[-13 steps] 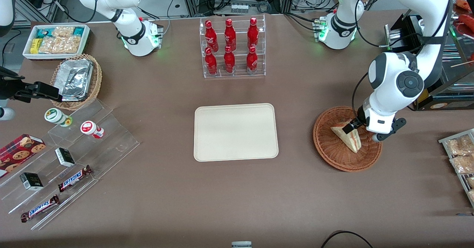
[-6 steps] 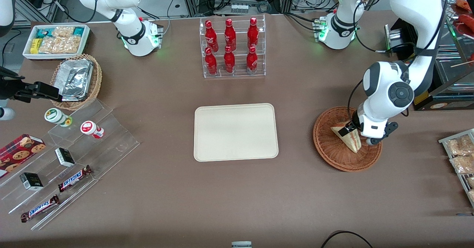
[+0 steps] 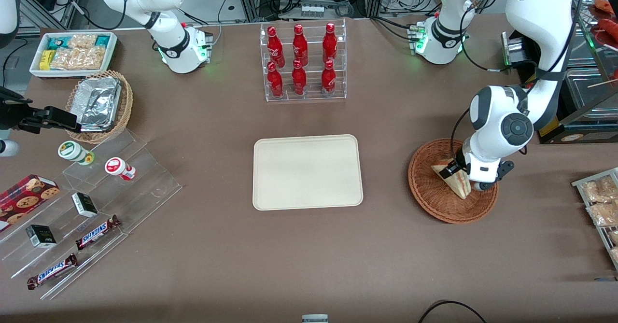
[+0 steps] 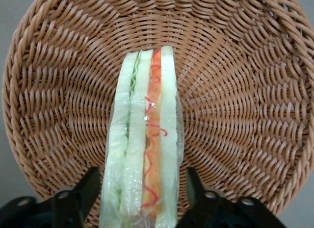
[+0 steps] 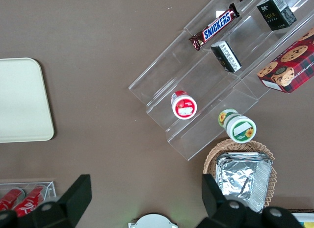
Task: Place sandwich from basket to tray
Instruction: 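Lower the open left gripper around the sandwich and close it, then lift the sandwich and carry it over the cream tray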
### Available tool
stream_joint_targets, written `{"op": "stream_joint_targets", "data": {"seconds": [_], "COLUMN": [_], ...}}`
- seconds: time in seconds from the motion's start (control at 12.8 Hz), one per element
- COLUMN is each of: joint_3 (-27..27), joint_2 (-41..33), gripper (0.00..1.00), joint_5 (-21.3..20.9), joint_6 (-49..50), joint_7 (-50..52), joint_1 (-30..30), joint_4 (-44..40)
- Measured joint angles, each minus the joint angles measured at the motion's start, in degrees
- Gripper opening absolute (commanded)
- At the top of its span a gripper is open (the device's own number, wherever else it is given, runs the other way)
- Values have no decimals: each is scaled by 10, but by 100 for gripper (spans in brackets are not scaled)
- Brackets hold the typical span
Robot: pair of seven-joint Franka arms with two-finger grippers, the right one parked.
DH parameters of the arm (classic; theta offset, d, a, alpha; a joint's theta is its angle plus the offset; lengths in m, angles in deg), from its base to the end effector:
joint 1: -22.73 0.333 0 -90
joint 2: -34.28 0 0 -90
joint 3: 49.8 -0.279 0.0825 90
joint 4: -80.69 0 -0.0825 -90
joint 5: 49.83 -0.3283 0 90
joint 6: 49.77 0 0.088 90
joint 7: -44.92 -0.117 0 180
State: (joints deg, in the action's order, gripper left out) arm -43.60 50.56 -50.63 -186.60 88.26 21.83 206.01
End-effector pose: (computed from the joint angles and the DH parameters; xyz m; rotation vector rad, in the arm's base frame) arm 0.5002 -0.0625 0.2486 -2.9722 -0.9603 0.1294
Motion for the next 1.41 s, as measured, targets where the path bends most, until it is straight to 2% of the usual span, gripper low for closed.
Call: {"op": "stream_joint_targets", "data": {"seconds": [0.31, 0.86, 1.09, 1.41], "joint_3": [0, 17, 27, 31], "joint_2": [-6, -33, -28, 19], "gripper": [0, 0, 0, 0], "joint_5": [0, 0, 0, 1], "joint_6": [10, 192, 220, 220], "joint_7": [0, -11, -29, -23], "joint_1": [0, -34, -73, -165], "joint_4": [-3, -110, -138, -192]}}
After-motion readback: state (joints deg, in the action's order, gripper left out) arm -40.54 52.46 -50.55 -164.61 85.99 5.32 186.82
